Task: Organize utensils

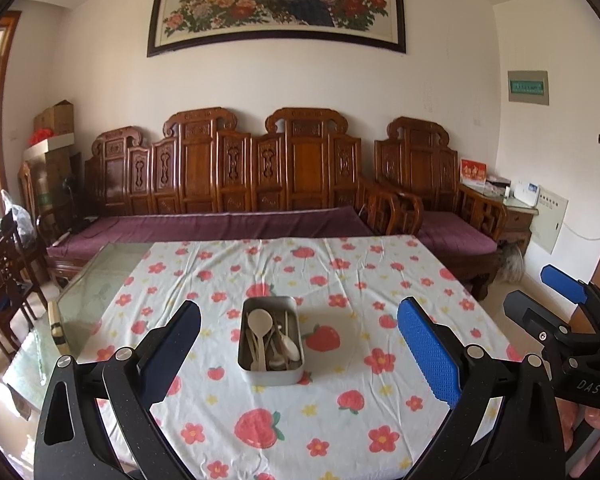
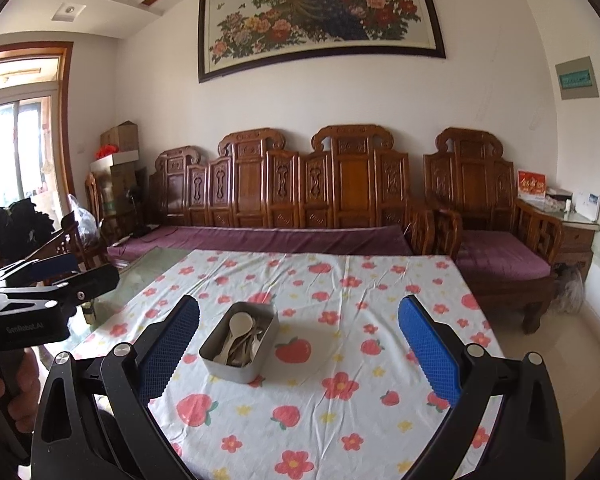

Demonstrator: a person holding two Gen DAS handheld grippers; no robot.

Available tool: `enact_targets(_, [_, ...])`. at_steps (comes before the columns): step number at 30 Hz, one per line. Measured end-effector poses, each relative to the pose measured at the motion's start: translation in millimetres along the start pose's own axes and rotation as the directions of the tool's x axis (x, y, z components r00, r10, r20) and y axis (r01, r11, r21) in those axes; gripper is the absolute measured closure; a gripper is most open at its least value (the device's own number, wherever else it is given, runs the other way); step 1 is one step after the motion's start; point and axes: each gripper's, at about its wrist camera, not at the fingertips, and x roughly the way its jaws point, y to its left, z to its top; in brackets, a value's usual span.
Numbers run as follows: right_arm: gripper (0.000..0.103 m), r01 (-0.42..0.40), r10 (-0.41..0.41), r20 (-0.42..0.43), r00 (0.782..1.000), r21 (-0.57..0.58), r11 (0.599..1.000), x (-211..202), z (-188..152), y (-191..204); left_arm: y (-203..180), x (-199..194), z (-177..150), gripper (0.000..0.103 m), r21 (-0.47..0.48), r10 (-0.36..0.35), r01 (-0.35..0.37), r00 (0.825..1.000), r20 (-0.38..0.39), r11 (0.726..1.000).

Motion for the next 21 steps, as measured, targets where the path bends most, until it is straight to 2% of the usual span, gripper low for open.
enact_targets(10, [0.003, 0.034, -0.035, 0.047, 0.998, 0.013, 0.999, -17.1, 9.7, -6.0, 5.1, -17.3, 9.8, 0.008, -0.01, 0.017, -0.017, 0.999, 0.047, 1.0])
enact_targets(21, [0.003, 0.034, -0.035, 0.044, 0.998, 0.018, 0.999, -16.9, 11.9, -10.2, 6.8, -19.7, 10.3, 0.008, -0.013, 0.018, -0.017, 0.999, 0.05, 1.0])
